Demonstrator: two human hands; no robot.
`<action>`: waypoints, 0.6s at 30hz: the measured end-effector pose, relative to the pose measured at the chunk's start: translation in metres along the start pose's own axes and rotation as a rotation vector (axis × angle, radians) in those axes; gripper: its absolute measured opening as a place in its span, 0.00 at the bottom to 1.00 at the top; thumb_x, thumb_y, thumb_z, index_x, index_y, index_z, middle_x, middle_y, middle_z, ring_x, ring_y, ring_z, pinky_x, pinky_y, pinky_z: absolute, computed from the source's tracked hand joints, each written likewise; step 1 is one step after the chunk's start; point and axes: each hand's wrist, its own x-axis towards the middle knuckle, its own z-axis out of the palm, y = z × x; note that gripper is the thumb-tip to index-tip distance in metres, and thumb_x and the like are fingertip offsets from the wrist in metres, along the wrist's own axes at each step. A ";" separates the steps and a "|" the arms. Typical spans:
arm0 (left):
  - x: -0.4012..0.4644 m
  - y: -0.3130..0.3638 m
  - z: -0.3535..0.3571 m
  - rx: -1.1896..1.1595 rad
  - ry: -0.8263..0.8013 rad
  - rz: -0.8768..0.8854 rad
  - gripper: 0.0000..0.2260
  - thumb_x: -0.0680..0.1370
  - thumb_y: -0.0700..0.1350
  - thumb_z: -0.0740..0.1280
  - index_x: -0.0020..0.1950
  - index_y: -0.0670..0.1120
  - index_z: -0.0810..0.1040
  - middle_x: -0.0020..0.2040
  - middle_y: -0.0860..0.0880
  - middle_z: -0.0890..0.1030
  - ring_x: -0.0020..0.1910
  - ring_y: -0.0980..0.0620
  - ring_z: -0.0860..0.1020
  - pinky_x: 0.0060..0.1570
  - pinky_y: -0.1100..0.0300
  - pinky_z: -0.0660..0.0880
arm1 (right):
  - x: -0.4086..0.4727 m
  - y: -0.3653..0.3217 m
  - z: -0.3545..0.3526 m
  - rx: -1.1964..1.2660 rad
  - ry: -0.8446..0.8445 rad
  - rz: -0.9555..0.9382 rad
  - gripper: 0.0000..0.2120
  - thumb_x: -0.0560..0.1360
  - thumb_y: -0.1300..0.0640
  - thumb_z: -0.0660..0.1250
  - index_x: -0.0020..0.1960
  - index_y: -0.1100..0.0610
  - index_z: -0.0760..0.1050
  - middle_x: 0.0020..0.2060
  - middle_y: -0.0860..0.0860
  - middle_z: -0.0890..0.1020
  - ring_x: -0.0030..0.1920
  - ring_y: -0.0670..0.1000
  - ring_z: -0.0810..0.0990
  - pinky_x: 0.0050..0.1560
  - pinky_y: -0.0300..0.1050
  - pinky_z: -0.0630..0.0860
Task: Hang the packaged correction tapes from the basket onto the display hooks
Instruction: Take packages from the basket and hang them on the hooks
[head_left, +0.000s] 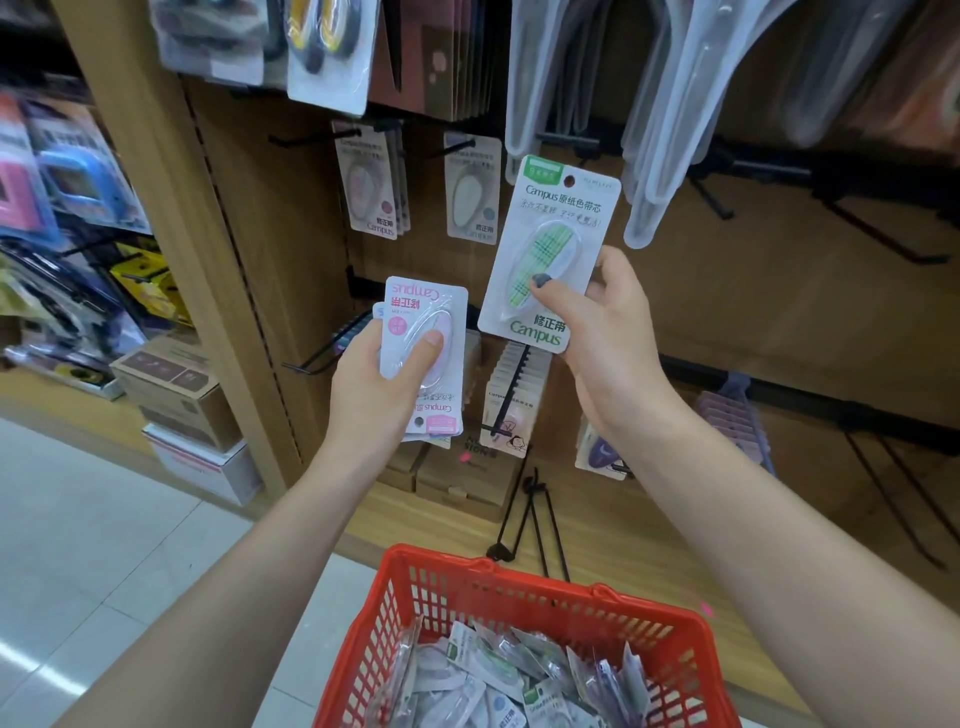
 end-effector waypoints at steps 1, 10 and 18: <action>0.000 0.000 0.000 -0.003 0.000 0.003 0.08 0.80 0.59 0.70 0.58 0.62 0.78 0.52 0.62 0.85 0.50 0.58 0.86 0.36 0.65 0.81 | 0.001 -0.001 0.001 -0.013 0.006 -0.006 0.12 0.80 0.62 0.70 0.61 0.54 0.74 0.58 0.50 0.87 0.58 0.50 0.86 0.62 0.60 0.82; 0.002 0.003 0.000 -0.025 -0.001 -0.002 0.05 0.81 0.56 0.70 0.56 0.63 0.78 0.51 0.65 0.84 0.49 0.61 0.86 0.34 0.68 0.79 | -0.002 -0.001 0.008 -0.149 0.087 -0.057 0.09 0.81 0.57 0.71 0.57 0.48 0.74 0.55 0.45 0.86 0.56 0.46 0.86 0.59 0.55 0.84; 0.002 0.004 -0.001 -0.033 0.000 -0.025 0.06 0.81 0.56 0.70 0.56 0.63 0.77 0.51 0.67 0.84 0.49 0.62 0.85 0.34 0.69 0.78 | 0.031 0.009 0.010 -0.015 0.145 0.142 0.08 0.80 0.58 0.71 0.58 0.53 0.77 0.55 0.51 0.86 0.56 0.52 0.86 0.63 0.57 0.82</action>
